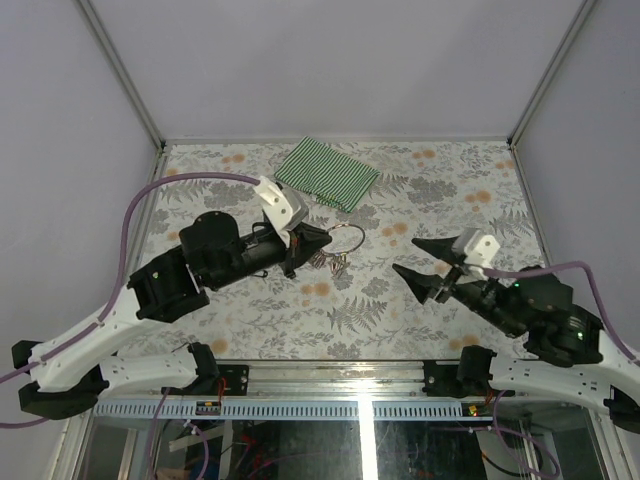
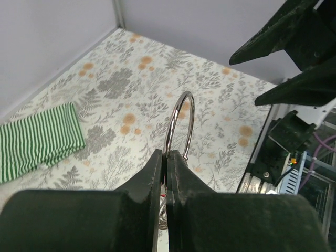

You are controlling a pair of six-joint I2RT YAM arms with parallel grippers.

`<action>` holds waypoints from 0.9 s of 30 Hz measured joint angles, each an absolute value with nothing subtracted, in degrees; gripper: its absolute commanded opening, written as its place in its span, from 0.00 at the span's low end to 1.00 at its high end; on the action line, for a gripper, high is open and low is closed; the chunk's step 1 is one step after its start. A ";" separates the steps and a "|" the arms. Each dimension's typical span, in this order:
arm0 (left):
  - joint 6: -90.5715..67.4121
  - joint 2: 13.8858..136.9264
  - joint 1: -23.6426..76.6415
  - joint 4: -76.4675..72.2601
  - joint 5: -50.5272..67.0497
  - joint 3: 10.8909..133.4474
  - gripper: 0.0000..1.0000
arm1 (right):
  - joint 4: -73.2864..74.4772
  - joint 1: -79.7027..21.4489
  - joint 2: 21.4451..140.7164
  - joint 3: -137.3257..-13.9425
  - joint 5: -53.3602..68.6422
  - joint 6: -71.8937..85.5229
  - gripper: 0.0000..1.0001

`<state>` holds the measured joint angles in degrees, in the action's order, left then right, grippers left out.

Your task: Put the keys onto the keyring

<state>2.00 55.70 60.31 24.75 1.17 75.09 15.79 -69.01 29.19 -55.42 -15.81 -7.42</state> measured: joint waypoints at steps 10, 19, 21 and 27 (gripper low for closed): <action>-3.95 58.54 59.02 24.60 -8.21 66.85 0.00 | 24.29 -67.48 43.07 -56.53 -27.75 1.34 0.61; -8.99 60.29 56.95 23.09 -9.91 62.96 0.00 | 24.45 -34.74 48.95 -57.10 -4.10 11.81 0.65; -9.96 60.90 56.93 21.76 -9.80 61.58 0.00 | 22.81 -31.16 48.73 -54.98 -0.30 14.90 0.68; -13.06 65.01 57.08 17.54 -6.76 56.86 0.00 | 21.43 -27.09 48.40 -45.41 4.38 22.46 0.77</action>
<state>-13.06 65.01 57.08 17.54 -6.76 56.86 21.43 -27.09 48.40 -45.41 4.38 22.46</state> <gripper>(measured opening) 0.034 0.717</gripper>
